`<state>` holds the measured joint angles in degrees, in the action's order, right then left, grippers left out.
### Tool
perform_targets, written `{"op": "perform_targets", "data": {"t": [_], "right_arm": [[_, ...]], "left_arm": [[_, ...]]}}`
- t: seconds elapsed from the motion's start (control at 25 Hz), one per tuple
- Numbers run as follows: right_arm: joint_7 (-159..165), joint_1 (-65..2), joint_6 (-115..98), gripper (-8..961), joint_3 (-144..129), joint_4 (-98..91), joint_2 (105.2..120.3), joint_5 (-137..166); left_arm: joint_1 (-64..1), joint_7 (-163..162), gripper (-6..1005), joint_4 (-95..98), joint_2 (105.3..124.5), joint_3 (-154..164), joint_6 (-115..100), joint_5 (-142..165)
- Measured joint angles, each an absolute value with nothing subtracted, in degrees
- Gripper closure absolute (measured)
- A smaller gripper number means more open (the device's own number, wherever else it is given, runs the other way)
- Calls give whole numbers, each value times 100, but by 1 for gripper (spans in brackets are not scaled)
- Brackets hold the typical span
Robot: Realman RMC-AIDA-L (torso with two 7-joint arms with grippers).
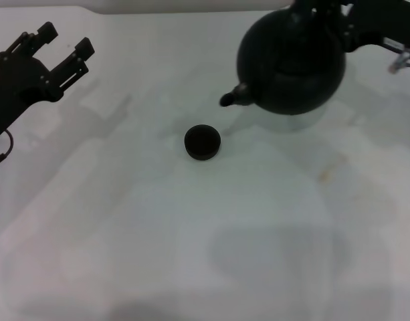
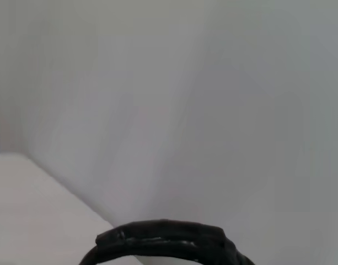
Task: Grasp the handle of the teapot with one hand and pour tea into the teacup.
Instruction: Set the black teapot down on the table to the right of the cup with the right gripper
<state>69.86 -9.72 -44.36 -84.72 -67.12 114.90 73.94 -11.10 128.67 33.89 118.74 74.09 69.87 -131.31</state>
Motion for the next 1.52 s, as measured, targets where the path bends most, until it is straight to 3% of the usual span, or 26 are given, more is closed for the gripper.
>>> {"op": "perform_targets", "data": {"t": [0.52, 1.52], "right_arm": [[7024, -890, -6231, 848, -6601, -5595, 11243, 7835], [5910, -912, -6641, 841, -6319, -4873, 11387, 8212]], "left_arm": [[-1172, 12866, 232, 3373, 11867, 7409, 6982, -13108], [-1304, 12858, 230, 3248, 11856, 7409, 6934, -13069]]}}
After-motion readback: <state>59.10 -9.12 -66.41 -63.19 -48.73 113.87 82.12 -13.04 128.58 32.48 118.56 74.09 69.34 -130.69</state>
